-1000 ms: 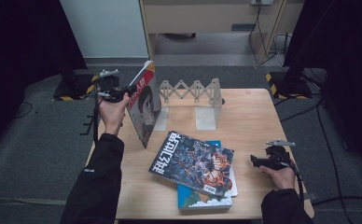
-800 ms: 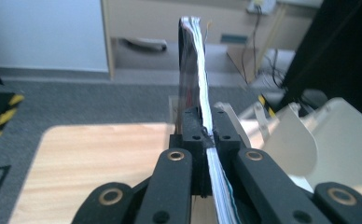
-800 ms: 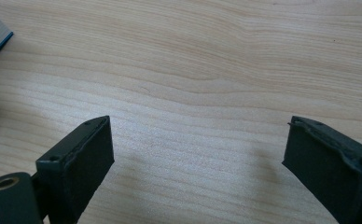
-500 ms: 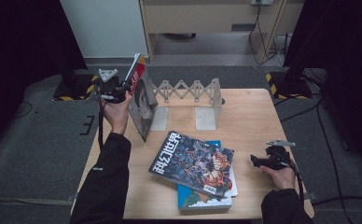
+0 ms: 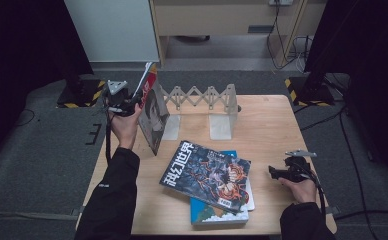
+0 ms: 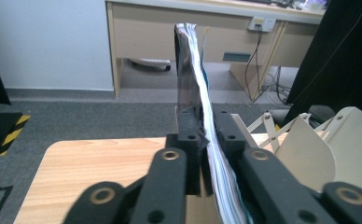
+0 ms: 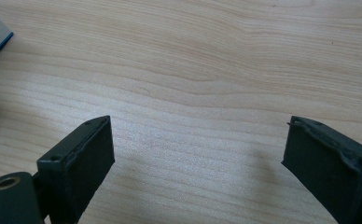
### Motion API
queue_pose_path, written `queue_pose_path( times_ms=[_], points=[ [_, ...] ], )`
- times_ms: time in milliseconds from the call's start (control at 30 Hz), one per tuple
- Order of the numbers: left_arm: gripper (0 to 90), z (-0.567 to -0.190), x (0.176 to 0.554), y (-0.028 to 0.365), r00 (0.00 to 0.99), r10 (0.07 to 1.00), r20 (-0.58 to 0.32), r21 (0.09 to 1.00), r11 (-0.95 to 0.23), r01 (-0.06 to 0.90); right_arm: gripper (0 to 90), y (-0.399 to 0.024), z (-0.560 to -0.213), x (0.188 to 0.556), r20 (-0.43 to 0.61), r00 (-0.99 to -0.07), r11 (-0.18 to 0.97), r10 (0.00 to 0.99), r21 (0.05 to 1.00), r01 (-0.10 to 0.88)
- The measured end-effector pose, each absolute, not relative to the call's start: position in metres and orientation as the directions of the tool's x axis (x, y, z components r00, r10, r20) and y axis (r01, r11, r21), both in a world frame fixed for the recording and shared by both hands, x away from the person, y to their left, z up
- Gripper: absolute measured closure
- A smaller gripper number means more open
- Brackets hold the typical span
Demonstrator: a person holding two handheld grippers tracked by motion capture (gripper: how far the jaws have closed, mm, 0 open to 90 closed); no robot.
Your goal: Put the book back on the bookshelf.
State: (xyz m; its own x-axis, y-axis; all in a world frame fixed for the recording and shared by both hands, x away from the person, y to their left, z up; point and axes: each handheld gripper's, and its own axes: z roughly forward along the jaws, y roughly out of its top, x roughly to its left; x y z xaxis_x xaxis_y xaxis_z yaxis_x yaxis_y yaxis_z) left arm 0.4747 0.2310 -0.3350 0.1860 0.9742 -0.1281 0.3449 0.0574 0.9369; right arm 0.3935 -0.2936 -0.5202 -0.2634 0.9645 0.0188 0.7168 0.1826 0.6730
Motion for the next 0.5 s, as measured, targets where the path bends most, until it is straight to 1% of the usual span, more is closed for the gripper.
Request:
queue_pose_path(
  times_ms=[33, 67, 133, 200, 233, 267, 333, 400, 500],
  points=[
    [81.4, -0.335, 0.473, 0.232, 0.192, 0.973, -0.128, 0.939, 0.057, 0.340, 8.7, -0.294, -0.520, 0.394, 0.019, -0.263, 0.183, 0.965, 0.673, 0.717],
    [73.7, -0.335, 0.472, 0.233, 0.203, 0.969, -0.141, 0.938, 0.065, 0.339, 8.7, -0.293, -0.520, 0.393, 0.020, -0.262, 0.180, 0.965, 0.674, 0.716],
    [68.9, -0.334, 0.468, 0.238, 0.239, 0.954, -0.181, 0.940, 0.096, 0.329, 8.7, -0.293, -0.520, 0.393, 0.022, -0.262, 0.179, 0.965, 0.675, 0.716],
    [67.3, -0.333, 0.465, 0.240, 0.250, 0.949, -0.191, 0.941, 0.105, 0.323, 8.7, -0.293, -0.520, 0.393, 0.021, -0.262, 0.179, 0.965, 0.675, 0.716],
    [65.1, -0.332, 0.463, 0.241, 0.264, 0.943, -0.200, 0.943, 0.112, 0.314, 8.7, -0.293, -0.520, 0.393, 0.019, -0.261, 0.180, 0.965, 0.678, 0.712],
    [60.9, -0.331, 0.460, 0.242, 0.268, 0.944, -0.191, 0.947, 0.104, 0.305, 8.7, -0.294, -0.520, 0.393, 0.020, -0.258, 0.176, 0.966, 0.681, 0.711],
    [55.4, -0.327, 0.454, 0.244, 0.278, 0.947, -0.160, 0.959, 0.083, 0.270, 8.7, -0.294, -0.519, 0.393, 0.025, -0.258, 0.172, 0.966, 0.682, 0.711],
    [47.7, -0.323, 0.448, 0.247, 0.280, 0.948, -0.152, 0.968, 0.086, 0.234, 8.8, -0.294, -0.518, 0.393, 0.020, -0.260, 0.176, 0.965, 0.689, 0.703],
    [40.9, -0.321, 0.437, 0.252, 0.280, 0.950, -0.135, 0.975, 0.078, 0.206, 8.8, -0.292, -0.514, 0.393, 0.042, -0.250, 0.151, 0.967, 0.698, 0.700]
  ],
)
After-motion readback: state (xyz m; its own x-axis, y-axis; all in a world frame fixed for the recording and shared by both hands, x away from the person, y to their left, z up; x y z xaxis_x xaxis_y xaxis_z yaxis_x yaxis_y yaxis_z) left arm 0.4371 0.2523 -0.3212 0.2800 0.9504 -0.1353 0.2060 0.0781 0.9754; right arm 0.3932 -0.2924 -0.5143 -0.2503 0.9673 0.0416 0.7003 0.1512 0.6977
